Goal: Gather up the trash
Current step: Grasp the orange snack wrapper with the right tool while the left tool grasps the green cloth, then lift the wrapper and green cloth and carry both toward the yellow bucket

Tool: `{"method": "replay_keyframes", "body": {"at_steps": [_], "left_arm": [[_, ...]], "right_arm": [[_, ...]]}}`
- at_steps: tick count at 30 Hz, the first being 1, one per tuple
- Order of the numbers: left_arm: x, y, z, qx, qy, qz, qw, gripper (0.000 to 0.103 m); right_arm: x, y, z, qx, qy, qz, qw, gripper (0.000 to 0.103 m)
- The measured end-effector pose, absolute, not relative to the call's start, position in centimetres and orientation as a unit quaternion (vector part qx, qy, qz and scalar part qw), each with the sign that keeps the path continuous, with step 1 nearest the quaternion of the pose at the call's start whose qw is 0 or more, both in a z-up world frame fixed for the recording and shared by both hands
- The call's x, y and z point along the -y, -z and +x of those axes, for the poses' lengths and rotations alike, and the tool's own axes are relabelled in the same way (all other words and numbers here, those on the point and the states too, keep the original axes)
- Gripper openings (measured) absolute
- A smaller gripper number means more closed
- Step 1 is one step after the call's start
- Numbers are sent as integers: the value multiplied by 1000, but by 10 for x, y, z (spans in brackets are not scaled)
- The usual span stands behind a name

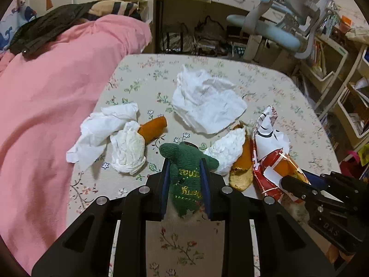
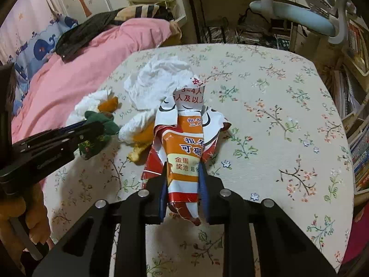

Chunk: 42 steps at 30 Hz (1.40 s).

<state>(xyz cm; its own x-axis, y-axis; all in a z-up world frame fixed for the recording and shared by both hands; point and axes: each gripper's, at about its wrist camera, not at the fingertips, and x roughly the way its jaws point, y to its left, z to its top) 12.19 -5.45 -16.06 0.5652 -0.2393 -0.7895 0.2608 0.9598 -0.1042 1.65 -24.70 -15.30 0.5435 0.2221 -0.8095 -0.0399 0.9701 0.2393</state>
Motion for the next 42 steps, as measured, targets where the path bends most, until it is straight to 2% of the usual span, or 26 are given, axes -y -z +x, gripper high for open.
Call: {"method": "replay_keyframes", "body": {"at_steps": [13,26,34,42], "left_arm": [[41,126,82,-403,154,-11,902,23],[12,92,13,-348,131,-26,928,23],[8,76,-34,-311,127,-1,942,24],[2,71,-61,-298,119,4,947,24]], "right_arm": [[252,123,-13,-429,-80,123,891,24],[236,90,-77,-372,-113,101,916,24],[239,76,-107,-326,-110,105,933,24],[232,76,-128,-317,-121,95,936,24]]}}
